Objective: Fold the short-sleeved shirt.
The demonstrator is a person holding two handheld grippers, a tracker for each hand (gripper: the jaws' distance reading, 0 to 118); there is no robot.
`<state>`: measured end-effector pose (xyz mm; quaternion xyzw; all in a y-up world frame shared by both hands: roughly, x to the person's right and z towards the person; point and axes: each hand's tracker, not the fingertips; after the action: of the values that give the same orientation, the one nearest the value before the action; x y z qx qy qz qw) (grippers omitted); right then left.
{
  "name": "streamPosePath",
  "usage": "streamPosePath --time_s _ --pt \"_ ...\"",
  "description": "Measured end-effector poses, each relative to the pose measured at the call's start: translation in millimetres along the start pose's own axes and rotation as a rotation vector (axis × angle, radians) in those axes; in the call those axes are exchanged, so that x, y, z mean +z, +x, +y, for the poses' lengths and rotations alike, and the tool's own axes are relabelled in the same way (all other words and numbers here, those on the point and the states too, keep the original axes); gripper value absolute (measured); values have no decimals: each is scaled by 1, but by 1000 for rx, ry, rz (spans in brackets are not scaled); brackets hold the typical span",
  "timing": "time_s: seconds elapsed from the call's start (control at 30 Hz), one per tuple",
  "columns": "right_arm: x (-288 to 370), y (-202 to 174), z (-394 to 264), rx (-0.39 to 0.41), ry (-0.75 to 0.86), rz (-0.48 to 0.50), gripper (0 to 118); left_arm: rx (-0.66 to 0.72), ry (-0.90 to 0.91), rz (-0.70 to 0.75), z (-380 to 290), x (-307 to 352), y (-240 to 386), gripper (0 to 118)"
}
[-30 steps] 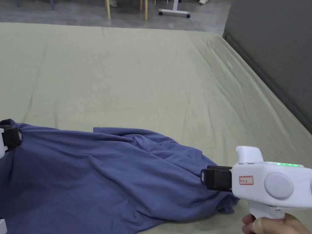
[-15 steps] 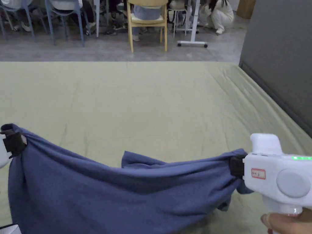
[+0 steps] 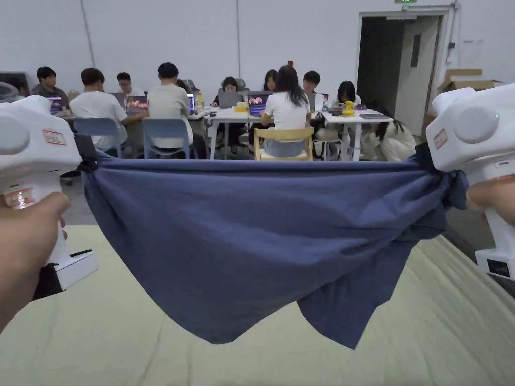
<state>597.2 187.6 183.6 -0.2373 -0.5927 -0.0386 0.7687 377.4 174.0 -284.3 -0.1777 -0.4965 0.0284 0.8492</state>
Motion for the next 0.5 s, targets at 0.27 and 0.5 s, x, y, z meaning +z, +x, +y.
streamPosePath --time_s 0.27,0.5 --pt "-31 -7 41 -56 -56 9 17 -53 -44 50 23 -48 12 0" --pt "-71 -16 15 -95 -120 38 17 -53 -133 73 -16 -89 12 0"
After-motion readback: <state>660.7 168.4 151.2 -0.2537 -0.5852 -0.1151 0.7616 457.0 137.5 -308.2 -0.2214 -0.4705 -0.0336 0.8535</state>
